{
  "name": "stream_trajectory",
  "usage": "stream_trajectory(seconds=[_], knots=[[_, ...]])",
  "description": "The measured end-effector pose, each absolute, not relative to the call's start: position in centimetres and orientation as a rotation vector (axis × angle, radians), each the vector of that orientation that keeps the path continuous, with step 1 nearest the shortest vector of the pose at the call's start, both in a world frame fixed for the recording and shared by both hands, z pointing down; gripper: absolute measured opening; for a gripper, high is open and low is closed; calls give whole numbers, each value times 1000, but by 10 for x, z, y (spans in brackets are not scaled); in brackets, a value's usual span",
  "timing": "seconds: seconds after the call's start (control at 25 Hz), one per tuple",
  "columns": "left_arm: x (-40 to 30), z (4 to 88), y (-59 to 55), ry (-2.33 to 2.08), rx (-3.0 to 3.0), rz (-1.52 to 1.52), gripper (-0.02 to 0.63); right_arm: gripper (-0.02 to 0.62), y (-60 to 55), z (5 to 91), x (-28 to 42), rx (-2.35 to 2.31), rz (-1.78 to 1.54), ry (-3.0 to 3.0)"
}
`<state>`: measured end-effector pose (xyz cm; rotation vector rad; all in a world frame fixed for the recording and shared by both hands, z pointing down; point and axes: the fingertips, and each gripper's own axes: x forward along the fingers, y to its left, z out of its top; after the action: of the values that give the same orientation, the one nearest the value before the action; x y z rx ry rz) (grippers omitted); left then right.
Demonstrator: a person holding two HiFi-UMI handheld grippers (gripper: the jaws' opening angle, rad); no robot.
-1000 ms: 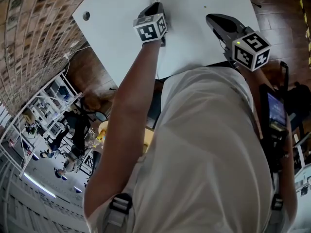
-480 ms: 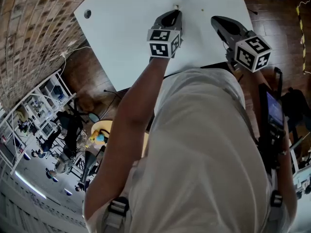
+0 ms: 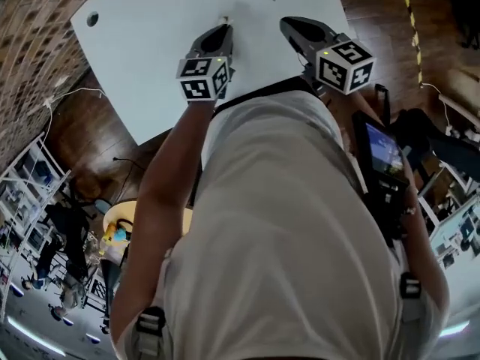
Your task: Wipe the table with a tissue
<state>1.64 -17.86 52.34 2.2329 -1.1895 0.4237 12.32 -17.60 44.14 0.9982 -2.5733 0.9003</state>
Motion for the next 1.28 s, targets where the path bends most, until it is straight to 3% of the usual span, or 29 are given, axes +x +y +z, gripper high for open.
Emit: stream_trajectory(seconds=[0.52,1.28], knots=[[8,527,-171,-1250,2196,444,21,8,-172,446,126,995,897,-2637],[102,571,-180,-1273,2074,601,21,8,-186,471,220,845,1016,-2636]])
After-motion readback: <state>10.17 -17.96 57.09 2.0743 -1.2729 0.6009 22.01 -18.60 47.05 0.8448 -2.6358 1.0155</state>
